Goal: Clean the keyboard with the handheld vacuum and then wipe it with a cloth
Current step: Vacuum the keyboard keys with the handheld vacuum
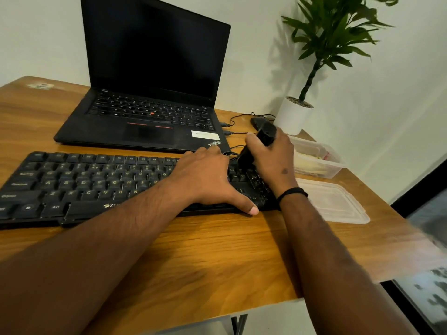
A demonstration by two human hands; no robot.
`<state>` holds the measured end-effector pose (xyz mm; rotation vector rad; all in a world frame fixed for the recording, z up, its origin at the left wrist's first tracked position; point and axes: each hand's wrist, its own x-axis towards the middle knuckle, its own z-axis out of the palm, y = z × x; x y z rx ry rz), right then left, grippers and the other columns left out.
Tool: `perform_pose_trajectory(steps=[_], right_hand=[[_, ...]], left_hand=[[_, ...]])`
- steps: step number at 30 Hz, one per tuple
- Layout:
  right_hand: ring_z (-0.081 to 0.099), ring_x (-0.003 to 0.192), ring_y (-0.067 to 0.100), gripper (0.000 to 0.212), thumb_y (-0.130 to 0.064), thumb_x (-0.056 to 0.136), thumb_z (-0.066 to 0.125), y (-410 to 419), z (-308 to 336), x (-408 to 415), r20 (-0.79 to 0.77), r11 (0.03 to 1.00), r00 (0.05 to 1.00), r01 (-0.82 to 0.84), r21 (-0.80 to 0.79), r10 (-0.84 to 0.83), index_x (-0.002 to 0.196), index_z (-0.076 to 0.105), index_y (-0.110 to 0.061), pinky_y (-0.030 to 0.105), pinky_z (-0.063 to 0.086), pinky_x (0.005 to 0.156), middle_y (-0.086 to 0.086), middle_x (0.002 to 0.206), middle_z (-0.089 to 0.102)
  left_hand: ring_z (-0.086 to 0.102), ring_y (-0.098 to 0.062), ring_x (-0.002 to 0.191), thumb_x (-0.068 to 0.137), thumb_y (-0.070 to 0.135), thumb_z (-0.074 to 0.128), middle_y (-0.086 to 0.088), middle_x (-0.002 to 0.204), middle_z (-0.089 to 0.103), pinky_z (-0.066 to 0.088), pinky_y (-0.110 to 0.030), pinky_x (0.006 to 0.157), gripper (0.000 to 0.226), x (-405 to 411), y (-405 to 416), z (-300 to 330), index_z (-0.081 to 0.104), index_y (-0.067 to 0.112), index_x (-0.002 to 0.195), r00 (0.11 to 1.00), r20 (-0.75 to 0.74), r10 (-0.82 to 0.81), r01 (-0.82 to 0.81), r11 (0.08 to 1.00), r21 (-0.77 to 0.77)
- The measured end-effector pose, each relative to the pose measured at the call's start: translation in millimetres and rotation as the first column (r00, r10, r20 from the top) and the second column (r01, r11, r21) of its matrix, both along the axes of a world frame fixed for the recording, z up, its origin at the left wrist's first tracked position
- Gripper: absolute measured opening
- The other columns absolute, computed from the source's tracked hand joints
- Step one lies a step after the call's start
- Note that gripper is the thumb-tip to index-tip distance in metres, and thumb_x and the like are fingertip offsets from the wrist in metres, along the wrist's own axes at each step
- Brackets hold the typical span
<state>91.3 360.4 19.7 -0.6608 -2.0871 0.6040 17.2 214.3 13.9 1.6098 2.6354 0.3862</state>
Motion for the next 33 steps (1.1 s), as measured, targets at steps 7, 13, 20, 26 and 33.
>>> perform_pose_trajectory(steps=[7, 13, 20, 26, 33], right_hand=[[0.048, 0.061, 0.014, 0.022, -0.030, 0.085, 0.063, 20.6, 5.1, 14.5, -0.048, 0.982, 0.981, 0.184, -0.049, -0.186, 0.070, 0.055, -0.016, 0.010, 0.031, 0.048, -0.006, 0.062, 0.052], [0.050, 0.061, 0.001, 0.018, -0.029, 0.089, 0.062, 1.6, 3.3, 1.9, 0.029, 0.999, 0.999, 0.026, -0.021, -0.026, 0.075, 0.058, -0.018, 0.007, 0.035, 0.048, -0.009, 0.066, 0.056], [0.050, 0.063, 0.016, 0.021, -0.031, 0.084, 0.063, 23.8, 4.9, 13.3, 0.023, 0.985, 0.985, 0.174, -0.014, -0.173, 0.070, 0.054, -0.018, 0.016, 0.034, 0.053, -0.004, 0.063, 0.053], [0.050, 0.061, 0.009, 0.019, -0.030, 0.087, 0.063, 14.4, 5.0, 2.3, 0.056, 0.995, 0.994, 0.092, 0.029, -0.093, 0.075, 0.061, -0.015, 0.007, 0.034, 0.048, -0.005, 0.065, 0.056], [0.050, 0.059, 0.001, 0.019, -0.027, 0.091, 0.061, 5.3, 5.8, 5.6, 0.012, 0.996, 0.998, 0.064, -0.064, -0.064, 0.075, 0.059, -0.017, 0.006, 0.031, 0.049, -0.006, 0.067, 0.057]], left_hand=[[0.051, -0.018, 0.104, 0.030, 0.107, 0.046, 0.004, 0.115, 0.052, 0.045, -0.043, 0.093, 0.127, -1.0, 0.2, 1.1, 0.060, 0.022, 0.124, 1.000, 0.016, -0.008, 0.009, 1.000, -0.016], [0.051, -0.021, 0.111, 0.034, 0.106, 0.050, 0.003, 0.123, 0.053, 0.045, -0.044, 0.095, 0.127, 0.2, -0.5, 1.0, 0.059, 0.021, 0.129, 1.000, 0.014, -0.003, 0.003, 1.000, -0.012], [0.052, -0.019, 0.101, 0.029, 0.107, 0.046, 0.005, 0.111, 0.053, 0.046, -0.043, 0.089, 0.118, -0.1, 1.0, 0.8, 0.063, 0.025, 0.113, 1.000, 0.017, -0.006, 0.006, 1.000, -0.006], [0.052, -0.019, 0.106, 0.028, 0.107, 0.045, 0.006, 0.115, 0.053, 0.046, -0.044, 0.092, 0.122, 0.1, 0.3, 0.5, 0.061, 0.027, 0.119, 1.000, 0.027, 0.003, -0.003, 1.000, -0.005], [0.052, -0.020, 0.106, 0.027, 0.108, 0.043, 0.005, 0.115, 0.054, 0.046, -0.044, 0.092, 0.126, 0.0, 1.0, 1.1, 0.061, 0.026, 0.120, 1.000, 0.025, 0.002, -0.002, 1.000, -0.007]])
